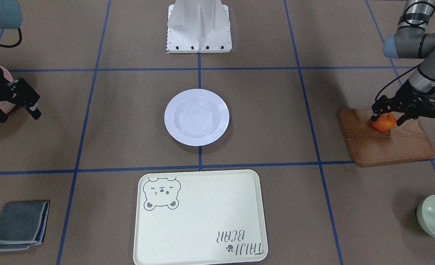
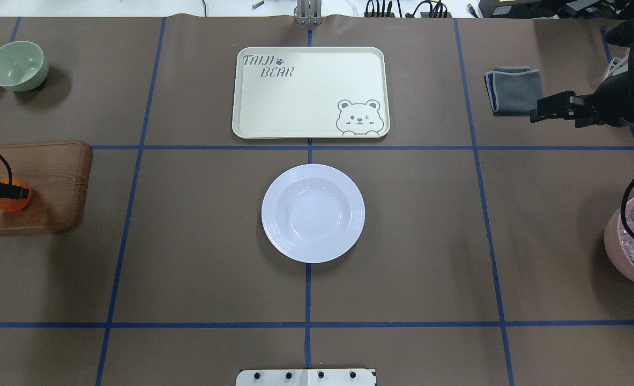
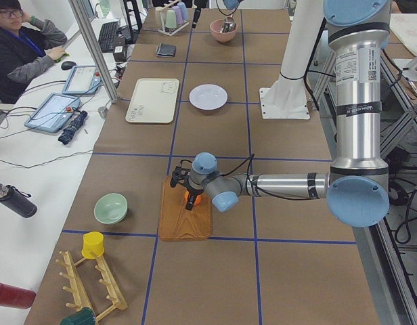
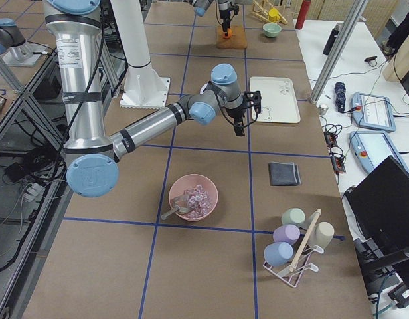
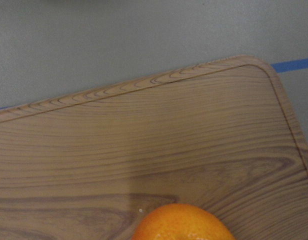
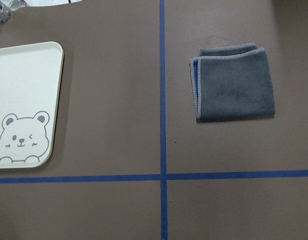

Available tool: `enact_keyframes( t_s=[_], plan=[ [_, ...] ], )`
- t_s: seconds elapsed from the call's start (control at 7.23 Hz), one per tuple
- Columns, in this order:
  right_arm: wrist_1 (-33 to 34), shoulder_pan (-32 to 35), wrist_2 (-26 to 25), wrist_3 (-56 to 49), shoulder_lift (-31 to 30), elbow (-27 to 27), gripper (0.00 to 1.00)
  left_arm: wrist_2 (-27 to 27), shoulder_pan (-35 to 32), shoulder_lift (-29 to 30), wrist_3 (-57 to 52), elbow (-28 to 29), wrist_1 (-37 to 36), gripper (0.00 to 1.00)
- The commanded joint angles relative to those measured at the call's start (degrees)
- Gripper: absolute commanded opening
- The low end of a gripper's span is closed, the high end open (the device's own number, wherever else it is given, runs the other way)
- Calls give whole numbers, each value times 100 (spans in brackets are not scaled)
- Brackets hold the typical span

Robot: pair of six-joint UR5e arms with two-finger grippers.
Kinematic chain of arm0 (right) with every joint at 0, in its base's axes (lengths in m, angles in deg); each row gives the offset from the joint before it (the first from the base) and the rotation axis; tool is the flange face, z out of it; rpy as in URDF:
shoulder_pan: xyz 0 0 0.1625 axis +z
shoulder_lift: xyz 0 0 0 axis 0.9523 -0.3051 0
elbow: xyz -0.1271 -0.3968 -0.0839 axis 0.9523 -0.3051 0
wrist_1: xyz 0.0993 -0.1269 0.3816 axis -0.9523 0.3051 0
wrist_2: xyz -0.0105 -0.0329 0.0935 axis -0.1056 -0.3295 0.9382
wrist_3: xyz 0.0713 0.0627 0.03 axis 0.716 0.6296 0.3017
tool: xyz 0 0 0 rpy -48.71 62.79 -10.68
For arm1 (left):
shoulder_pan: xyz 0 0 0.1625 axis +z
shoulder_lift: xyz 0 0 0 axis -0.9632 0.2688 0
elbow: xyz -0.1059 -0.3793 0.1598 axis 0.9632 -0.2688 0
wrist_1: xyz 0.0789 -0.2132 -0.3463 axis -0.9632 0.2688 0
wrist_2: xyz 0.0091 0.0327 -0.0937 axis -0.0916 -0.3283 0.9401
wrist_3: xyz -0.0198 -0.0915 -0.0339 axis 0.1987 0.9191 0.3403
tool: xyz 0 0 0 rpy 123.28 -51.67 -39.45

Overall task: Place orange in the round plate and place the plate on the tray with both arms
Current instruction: 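Grasp the orange on the wooden board with the left gripper while the right arm advances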

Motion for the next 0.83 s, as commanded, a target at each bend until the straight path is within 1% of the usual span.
enact_keyframes(
  t_s=[0.0, 0.14, 0.28, 0.55, 0.69],
  plan=[
    [0, -9, -28, -2, 0, -15, 100, -9, 111, 52, -4, 69, 103, 95],
    [0, -18, -63, -2, 0, -15, 100, -9, 111, 52, -13, 69, 112, 37],
    [0, -18, -72, -2, 9, -24, 100, 17, 103, 52, -30, 43, 112, 0],
    [0, -18, -72, -2, 9, -24, 100, 166, 68, 78, -22, -298, 7, 0],
    [-9, -53, -72, -2, 17, -24, 100, 167, 15, 235, 74, -561, -141, 0]
  ],
)
